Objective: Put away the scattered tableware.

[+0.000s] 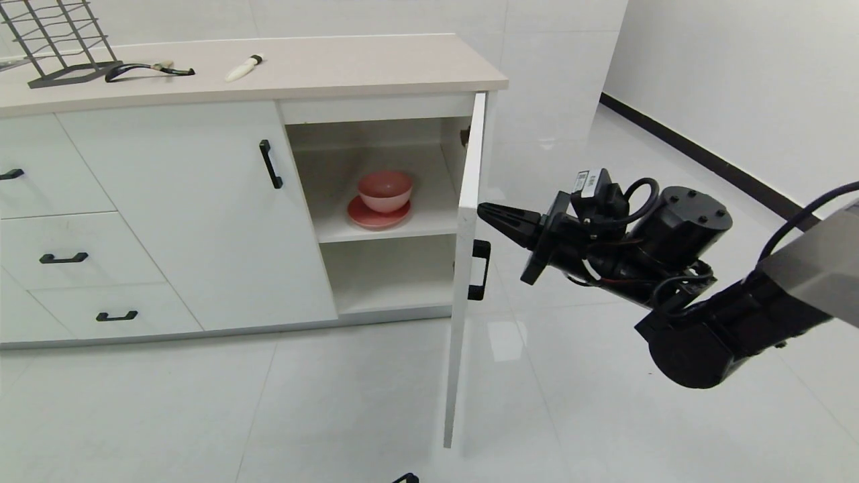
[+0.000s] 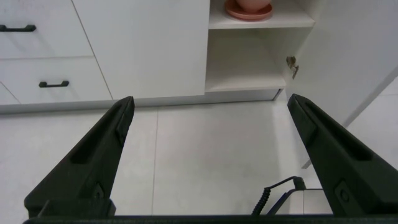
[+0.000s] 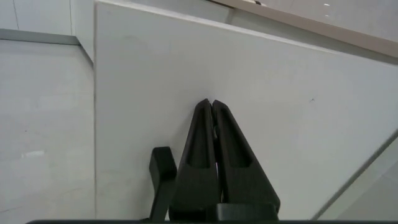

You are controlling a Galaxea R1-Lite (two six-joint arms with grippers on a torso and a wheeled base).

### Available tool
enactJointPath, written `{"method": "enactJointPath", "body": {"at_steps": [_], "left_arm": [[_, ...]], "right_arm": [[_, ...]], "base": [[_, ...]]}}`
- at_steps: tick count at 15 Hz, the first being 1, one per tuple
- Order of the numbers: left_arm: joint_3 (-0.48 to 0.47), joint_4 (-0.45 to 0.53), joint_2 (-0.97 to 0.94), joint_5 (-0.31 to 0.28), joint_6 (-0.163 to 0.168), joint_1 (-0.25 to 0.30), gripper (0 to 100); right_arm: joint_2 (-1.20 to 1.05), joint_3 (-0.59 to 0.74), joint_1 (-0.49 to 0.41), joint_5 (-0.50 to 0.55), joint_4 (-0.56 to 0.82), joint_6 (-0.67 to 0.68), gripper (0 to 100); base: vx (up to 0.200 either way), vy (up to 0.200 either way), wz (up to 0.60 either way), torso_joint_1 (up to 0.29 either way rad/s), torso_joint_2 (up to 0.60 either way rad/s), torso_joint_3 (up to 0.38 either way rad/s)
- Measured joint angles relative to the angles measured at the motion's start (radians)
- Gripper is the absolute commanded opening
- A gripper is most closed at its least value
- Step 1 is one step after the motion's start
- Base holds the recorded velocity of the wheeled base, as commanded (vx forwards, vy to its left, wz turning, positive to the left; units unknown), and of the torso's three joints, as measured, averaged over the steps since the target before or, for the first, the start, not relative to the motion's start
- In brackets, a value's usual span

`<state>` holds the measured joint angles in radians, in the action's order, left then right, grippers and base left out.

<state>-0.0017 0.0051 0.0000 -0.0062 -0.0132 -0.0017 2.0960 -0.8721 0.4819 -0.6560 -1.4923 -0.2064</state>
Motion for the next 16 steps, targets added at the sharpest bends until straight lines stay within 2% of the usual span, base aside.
{"method": "enactJointPath", "body": {"at_steps": [9,16], "left_arm": [[0.000,0.000,0.000,0.000,0.000,0.000,100],[0.000,0.001,0.000,0.000,0.000,0.000,100]], "right_arm": [[0.164,-0.241,0.086,0.001,0.002,0.000,0],[0.349,-0.530,0.145,0.005,0.003,0.000,0]], "base": [[0.000,0.000,0.00,0.000,0.00,0.000],[0.000,0.000,0.00,0.000,0.00,0.000]]}}
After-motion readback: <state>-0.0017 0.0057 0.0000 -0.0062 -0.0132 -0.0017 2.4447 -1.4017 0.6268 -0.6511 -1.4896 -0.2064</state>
